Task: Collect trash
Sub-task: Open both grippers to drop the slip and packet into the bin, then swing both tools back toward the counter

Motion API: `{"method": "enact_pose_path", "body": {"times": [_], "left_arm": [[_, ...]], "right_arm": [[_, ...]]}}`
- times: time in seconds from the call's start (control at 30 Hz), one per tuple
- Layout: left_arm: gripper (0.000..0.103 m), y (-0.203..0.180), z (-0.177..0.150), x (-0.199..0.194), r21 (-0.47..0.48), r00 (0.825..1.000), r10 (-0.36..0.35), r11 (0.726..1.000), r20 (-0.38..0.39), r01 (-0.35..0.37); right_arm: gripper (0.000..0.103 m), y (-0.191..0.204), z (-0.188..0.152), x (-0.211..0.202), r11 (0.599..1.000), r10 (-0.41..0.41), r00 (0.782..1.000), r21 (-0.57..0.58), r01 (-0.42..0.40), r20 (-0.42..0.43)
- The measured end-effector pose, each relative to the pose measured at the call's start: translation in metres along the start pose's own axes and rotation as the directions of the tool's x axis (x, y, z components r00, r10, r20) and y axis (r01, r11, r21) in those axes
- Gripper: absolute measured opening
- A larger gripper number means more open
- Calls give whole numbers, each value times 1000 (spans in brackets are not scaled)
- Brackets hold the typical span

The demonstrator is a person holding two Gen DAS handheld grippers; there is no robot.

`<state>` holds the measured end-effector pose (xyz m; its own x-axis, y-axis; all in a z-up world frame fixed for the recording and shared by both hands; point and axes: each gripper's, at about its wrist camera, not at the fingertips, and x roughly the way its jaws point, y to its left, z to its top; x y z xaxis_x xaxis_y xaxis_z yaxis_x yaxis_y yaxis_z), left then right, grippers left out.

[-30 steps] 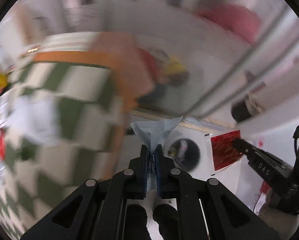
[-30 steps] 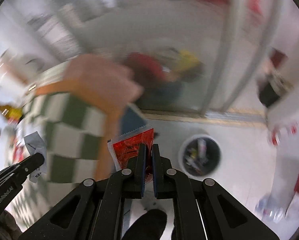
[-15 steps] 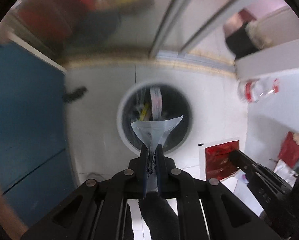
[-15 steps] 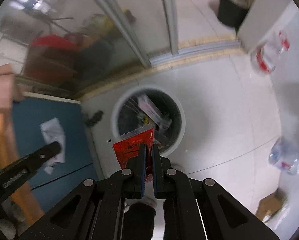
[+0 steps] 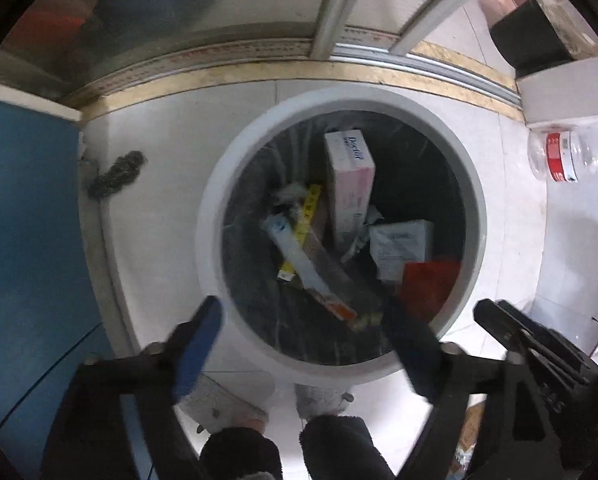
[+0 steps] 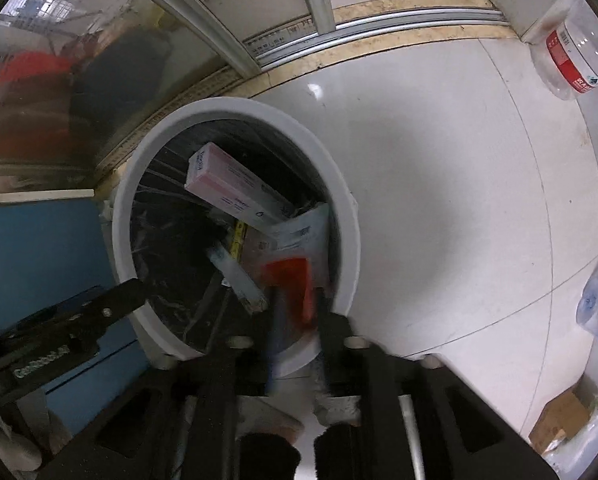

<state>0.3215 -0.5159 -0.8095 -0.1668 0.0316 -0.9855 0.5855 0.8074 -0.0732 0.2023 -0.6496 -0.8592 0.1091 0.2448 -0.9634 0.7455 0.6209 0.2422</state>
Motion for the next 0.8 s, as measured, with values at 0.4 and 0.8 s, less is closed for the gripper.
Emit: {"method": "enact_pose_path", "body": {"times": [0.4, 0.8], "left_arm": [[97, 10, -45, -124, -31, 963, 150, 989, 224, -147], [97, -5, -118, -301, -62, 953, 85, 996, 292, -69]], "right_arm": [[103, 22, -27, -114, 982, -114, 985, -134, 132, 128], [103, 61, -83, -309, 976, -108, 967, -158, 147, 230]]}}
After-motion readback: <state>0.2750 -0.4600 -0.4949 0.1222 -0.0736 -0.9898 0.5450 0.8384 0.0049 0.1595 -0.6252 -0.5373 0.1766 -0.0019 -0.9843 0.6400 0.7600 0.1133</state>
